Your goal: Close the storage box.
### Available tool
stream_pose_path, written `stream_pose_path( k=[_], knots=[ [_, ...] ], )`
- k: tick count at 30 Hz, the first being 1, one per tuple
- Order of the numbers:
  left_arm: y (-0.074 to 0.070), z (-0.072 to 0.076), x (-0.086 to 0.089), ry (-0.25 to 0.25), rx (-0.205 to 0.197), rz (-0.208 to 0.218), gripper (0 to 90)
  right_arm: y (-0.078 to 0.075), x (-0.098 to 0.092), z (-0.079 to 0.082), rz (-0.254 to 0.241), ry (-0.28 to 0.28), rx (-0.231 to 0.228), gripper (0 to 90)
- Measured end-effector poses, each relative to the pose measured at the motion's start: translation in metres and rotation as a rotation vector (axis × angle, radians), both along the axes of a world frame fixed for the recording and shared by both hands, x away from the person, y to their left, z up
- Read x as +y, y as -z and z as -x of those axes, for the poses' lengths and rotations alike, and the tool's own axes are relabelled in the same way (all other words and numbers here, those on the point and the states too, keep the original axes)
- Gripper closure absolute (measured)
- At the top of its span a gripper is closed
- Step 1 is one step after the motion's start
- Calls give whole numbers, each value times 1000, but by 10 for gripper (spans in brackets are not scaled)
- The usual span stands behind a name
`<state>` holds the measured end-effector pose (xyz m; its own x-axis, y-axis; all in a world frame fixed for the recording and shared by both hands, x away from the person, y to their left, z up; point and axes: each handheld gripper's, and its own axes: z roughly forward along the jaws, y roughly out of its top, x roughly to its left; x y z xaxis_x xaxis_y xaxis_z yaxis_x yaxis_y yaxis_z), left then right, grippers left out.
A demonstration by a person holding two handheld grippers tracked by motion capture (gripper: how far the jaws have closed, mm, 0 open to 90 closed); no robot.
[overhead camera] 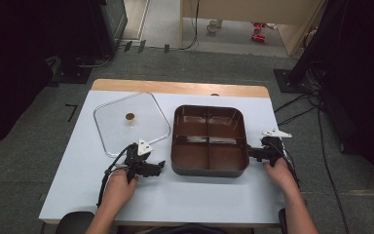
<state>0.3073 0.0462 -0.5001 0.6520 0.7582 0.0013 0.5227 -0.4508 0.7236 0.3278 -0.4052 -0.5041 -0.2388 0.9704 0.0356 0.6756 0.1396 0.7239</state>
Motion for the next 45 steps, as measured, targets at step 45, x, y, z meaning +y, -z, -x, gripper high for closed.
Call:
stream_pose_path(
  k=[45],
  knots=[
    [-2, -1, -2, -8, 13, -16, 104, 0, 0, 0, 1, 0, 0, 125]
  ],
)
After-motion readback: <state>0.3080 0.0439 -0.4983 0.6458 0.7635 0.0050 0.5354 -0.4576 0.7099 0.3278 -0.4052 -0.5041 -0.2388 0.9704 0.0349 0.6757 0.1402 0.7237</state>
